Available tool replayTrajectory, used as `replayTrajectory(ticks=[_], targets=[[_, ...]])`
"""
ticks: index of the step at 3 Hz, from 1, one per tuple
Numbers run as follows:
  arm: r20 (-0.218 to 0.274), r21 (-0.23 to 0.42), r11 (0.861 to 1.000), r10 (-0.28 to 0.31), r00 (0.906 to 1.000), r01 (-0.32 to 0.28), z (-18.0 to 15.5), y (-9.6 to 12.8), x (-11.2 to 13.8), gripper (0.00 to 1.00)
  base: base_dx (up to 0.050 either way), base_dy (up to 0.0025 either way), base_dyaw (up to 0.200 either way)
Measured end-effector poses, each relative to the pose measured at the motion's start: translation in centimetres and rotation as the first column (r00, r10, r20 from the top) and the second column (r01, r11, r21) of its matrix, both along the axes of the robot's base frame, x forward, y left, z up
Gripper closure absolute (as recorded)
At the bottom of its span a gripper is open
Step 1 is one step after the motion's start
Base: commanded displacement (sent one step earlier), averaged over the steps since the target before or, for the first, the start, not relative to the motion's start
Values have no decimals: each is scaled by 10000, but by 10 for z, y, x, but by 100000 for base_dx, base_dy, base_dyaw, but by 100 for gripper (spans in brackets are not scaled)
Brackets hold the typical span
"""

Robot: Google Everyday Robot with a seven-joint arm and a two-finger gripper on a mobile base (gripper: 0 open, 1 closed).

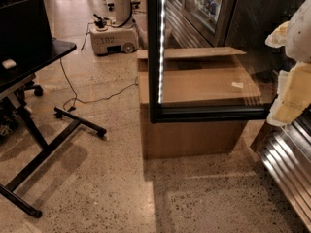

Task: Close left fridge door

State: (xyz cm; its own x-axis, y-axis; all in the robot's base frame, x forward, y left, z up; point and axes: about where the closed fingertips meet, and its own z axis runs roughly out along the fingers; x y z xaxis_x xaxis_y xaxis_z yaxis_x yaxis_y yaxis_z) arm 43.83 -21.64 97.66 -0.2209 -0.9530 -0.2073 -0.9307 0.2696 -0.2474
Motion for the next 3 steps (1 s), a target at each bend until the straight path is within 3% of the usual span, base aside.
replayTrajectory(ticks=[1, 2, 3], targets=[[1, 0, 10000, 0, 10000, 0, 0, 0, 0, 0, 4901, -1, 26], [1, 0, 10000, 0, 10000, 0, 0, 0, 0, 0, -1, 0, 19195], [1, 0, 10000, 0, 10000, 0, 0, 0, 0, 0, 4637, 9, -216]])
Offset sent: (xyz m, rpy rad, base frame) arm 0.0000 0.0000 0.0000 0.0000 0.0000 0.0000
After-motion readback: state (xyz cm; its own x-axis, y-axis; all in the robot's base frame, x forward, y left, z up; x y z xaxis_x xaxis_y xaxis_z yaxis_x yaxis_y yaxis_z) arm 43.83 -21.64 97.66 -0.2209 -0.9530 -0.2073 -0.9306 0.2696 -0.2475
